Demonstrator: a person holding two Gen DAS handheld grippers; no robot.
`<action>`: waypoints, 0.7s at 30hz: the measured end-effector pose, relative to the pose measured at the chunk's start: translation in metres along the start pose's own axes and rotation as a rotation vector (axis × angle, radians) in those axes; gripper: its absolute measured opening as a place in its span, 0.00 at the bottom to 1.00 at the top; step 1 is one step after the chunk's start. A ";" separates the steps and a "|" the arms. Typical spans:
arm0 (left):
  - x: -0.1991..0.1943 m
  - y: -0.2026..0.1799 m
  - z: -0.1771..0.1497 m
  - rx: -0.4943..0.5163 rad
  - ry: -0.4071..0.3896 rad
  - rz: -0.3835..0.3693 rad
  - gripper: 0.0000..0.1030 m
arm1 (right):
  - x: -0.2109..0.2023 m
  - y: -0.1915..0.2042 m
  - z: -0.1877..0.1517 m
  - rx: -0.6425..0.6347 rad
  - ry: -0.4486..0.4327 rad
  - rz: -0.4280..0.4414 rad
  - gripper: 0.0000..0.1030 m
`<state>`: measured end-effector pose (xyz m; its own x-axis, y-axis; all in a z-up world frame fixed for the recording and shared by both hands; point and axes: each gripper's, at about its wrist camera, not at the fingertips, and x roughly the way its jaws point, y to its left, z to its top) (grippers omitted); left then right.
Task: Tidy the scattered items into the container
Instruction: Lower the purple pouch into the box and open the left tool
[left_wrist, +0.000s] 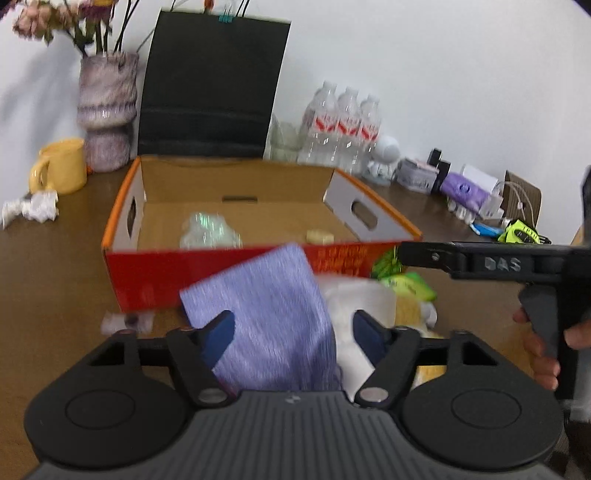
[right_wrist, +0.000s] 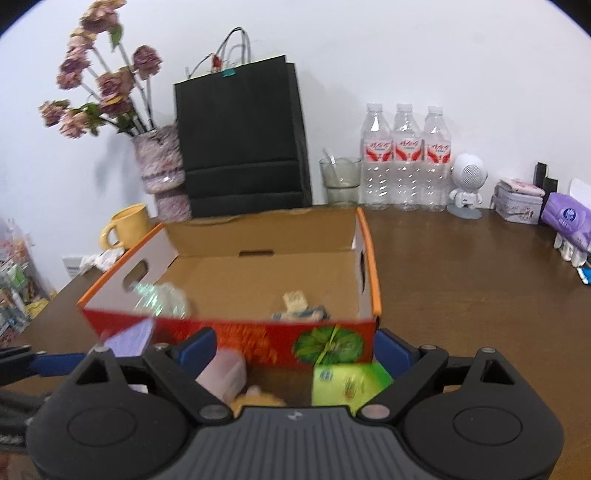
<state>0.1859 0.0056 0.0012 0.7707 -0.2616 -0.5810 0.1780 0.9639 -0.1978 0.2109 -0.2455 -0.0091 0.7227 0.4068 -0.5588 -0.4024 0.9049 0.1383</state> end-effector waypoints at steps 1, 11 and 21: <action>0.002 0.001 -0.002 -0.014 0.011 -0.004 0.60 | -0.001 0.002 -0.005 -0.004 0.008 0.009 0.89; 0.003 0.013 -0.009 -0.080 0.009 -0.021 0.08 | -0.009 0.028 -0.022 -0.044 0.021 0.063 0.89; -0.034 0.022 0.004 -0.071 -0.147 -0.044 0.06 | -0.003 0.052 -0.020 -0.058 0.028 0.066 0.89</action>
<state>0.1661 0.0358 0.0195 0.8450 -0.2887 -0.4502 0.1743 0.9445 -0.2786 0.1766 -0.2020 -0.0169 0.6779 0.4606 -0.5730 -0.4812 0.8672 0.1279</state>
